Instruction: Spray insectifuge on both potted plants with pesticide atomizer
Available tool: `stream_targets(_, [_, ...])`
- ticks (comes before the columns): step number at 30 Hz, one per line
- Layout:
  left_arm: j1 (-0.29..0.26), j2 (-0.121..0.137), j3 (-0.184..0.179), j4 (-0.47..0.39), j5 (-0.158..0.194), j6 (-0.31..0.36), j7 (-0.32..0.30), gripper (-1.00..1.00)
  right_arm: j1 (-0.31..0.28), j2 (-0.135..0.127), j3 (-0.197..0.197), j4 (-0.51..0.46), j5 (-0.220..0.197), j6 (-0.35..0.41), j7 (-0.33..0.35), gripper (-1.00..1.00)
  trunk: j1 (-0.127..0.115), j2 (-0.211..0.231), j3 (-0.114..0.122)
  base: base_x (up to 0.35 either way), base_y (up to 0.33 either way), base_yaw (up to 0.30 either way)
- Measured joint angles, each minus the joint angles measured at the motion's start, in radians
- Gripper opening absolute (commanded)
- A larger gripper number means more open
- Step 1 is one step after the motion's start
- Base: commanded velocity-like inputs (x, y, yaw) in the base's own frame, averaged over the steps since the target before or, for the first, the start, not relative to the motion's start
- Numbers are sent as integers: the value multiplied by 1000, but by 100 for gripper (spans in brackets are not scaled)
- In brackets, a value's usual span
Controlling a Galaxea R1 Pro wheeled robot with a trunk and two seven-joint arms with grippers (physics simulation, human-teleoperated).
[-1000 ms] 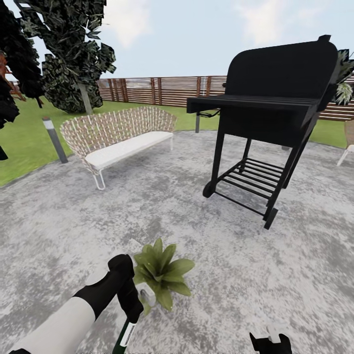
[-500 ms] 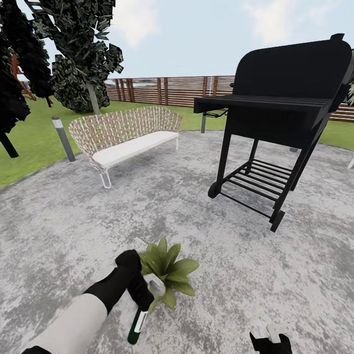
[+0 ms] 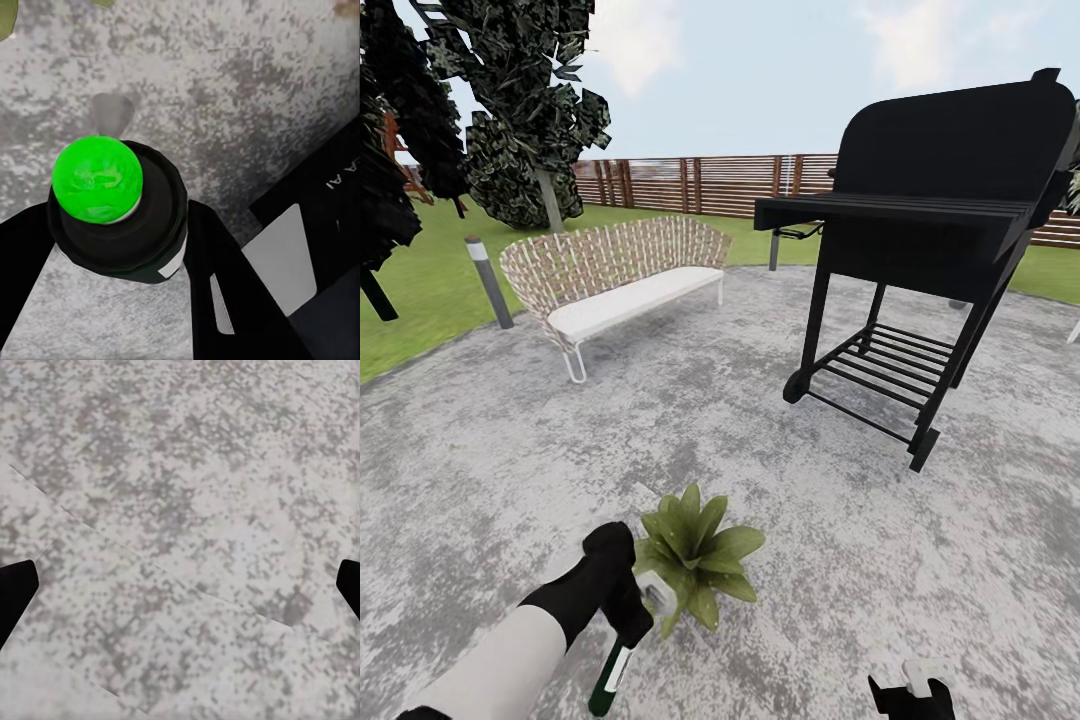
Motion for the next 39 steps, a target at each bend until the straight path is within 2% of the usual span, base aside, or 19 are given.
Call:
stream_targets(3, [1, 1, -1, 4, -1, -2, 0, -100, 0, 0, 0, 0, 0, 0, 0, 100, 0, 0, 0, 0, 0, 0])
stream_targets(4, [22, 15, 3, 22, -5, -10, 13, -100, 0, 0, 0, 0, 0, 0, 0, 100, 0, 0, 0, 0, 0, 0])
stream_targets(7, [49, 16, 7, 28, 10, -11, 104, -100, 0, 0, 0, 0, 0, 0, 0, 100, 0, 0, 0, 0, 0, -39])
stream_targets(10, [52, 10, 9, 19, 14, -9, 117, -100, 0, 0, 0, 0, 0, 0, 0, 100, 0, 0, 0, 0, 0, -216])
stream_targets(13, [44, 3, 7, 11, 16, -7, 114, -100, 0, 0, 0, 0, 0, 0, 0, 100, 0, 0, 0, 0, 0, -57])
stream_targets(18, [39, -9, 7, -42, 18, -2, 105, -100, 0, 1, 0, 1, 0, 0, 0, 100, 19, -35, -19, 0, 0, -7])
stream_targets(22, [23, -10, 7, -59, 17, 2, 46, -100, 0, 1, 0, 2, 0, 0, 0, 100, 34, -63, -38, 0, 0, 0])
stream_targets(25, [18, -9, 6, -59, 16, 2, 38, -100, 0, 1, 1, 2, 0, 0, 0, 100, 46, -84, -52, 0, 0, 0])
stream_targets(30, [-6, 12, 9, -57, 14, 1, 35, -100, 0, 1, 0, 2, 0, 0, 0, 100, 61, -112, -72, 0, 0, 0])
stream_targets(31, [-9, 34, 34, -56, 7, -4, 34, -100, 0, 1, 1, 2, 0, 0, 0, 100, 61, -112, -73, 0, 0, 0])
stream_targets(33, [-10, 45, 58, -56, 14, -4, 34, -100, 0, 1, 0, 2, 0, 0, 0, 100, 61, -112, -73, 0, 0, 0])
stream_targets(36, [-6, 52, 78, -49, 7, -10, 34, -100, 0, 1, 0, 1, 0, 0, 0, 100, 61, -112, -73, 0, 0, 0])
stream_targets(39, [-5, 86, 81, -46, 8, -13, 33, -100, 0, 1, 1, 2, 0, 0, 0, 100, 61, -112, -73, 0, 0, 0])
